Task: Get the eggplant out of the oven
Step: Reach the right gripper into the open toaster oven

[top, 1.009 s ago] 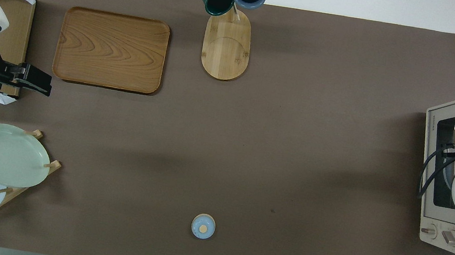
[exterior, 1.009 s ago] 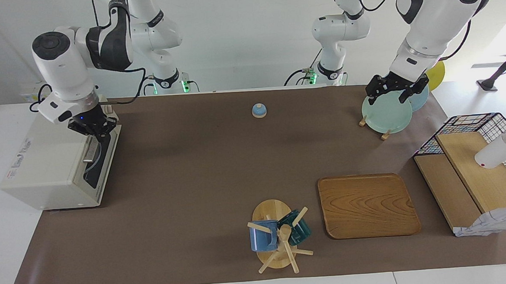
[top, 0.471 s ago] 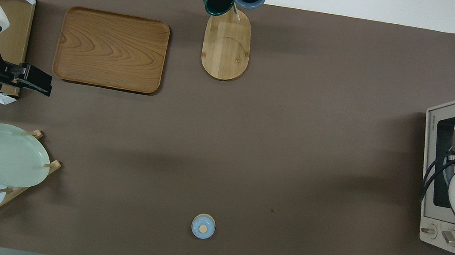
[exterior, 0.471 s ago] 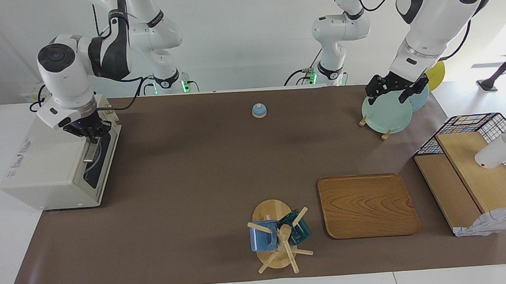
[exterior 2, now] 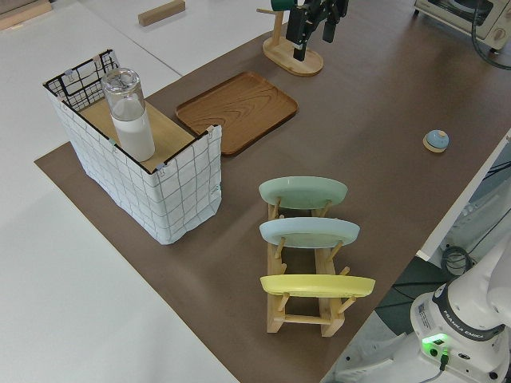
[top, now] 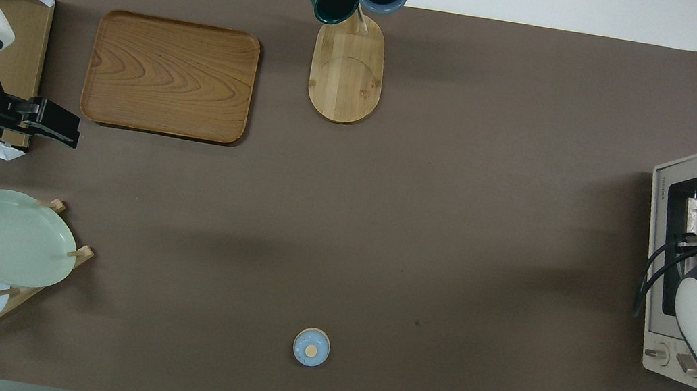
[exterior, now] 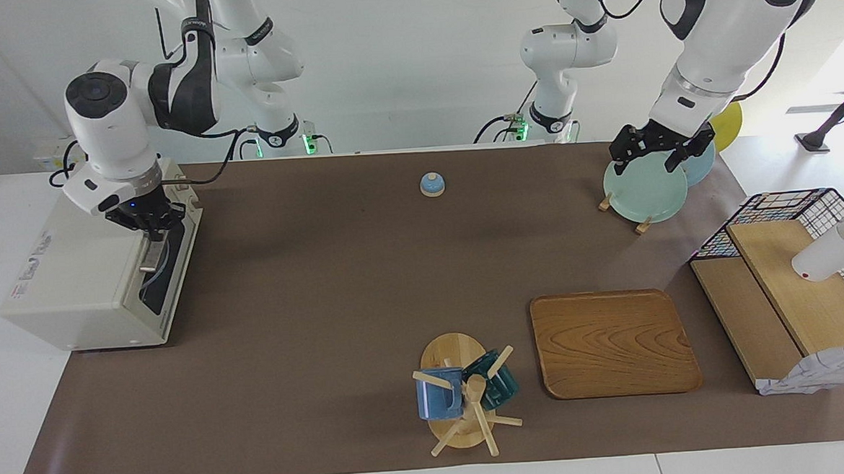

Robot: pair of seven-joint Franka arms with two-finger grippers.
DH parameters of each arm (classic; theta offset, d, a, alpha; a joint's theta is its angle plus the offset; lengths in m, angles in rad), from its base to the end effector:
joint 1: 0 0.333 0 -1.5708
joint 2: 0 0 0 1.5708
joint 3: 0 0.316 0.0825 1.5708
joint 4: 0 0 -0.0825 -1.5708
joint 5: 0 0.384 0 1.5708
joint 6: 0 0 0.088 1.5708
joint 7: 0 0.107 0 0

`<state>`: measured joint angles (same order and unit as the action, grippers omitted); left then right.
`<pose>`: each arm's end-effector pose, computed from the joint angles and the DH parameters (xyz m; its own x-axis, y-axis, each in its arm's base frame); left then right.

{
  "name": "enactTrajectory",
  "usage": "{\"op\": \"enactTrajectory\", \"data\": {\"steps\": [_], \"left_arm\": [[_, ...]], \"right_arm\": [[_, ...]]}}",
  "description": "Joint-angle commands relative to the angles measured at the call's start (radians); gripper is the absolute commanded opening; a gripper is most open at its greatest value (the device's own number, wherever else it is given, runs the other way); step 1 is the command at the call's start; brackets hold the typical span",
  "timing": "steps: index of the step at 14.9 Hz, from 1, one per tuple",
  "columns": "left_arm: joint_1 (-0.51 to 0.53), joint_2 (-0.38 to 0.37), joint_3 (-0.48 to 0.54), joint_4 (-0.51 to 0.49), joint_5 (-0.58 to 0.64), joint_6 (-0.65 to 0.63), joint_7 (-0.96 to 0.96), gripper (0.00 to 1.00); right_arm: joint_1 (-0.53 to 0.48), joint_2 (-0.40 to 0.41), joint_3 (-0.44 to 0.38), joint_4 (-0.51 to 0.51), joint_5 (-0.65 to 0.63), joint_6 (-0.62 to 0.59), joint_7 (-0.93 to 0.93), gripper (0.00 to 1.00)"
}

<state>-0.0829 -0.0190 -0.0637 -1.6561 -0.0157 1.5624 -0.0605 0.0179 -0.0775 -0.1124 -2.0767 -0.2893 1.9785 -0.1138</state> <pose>0.5387 -0.0816 0.5941 0.9935 -0.0856 -0.0754 -0.0851 -0.9963 0.0099 0.5241 -0.0688 0.4631 0.9896 0.1293 -0.0635 0.1411 -0.9591 0.2455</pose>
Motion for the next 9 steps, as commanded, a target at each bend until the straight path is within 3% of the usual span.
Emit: {"op": "enactTrajectory", "data": {"steps": [1, 4, 7, 9], "left_arm": [[0.011, -0.019, -0.005, -0.011, 0.008, -0.010, 0.004, 1.00], [0.011, -0.019, -0.005, -0.011, 0.010, -0.009, 0.005, 1.00], [0.011, -0.019, -0.005, -0.011, 0.008, -0.009, 0.004, 1.00], [0.011, -0.019, -0.005, -0.011, 0.008, -0.009, 0.005, 1.00]], "right_arm": [[0.028, 0.071, 0.000, -0.046, 0.048, 0.155, 0.017, 0.00], [0.062, 0.105, 0.000, -0.072, 0.100, 0.227, 0.022, 0.00], [0.076, 0.120, 0.000, -0.164, 0.131, 0.385, 0.022, 0.00], [0.079, 0.125, 0.000, -0.180, 0.131, 0.405, 0.042, 0.00]]}}
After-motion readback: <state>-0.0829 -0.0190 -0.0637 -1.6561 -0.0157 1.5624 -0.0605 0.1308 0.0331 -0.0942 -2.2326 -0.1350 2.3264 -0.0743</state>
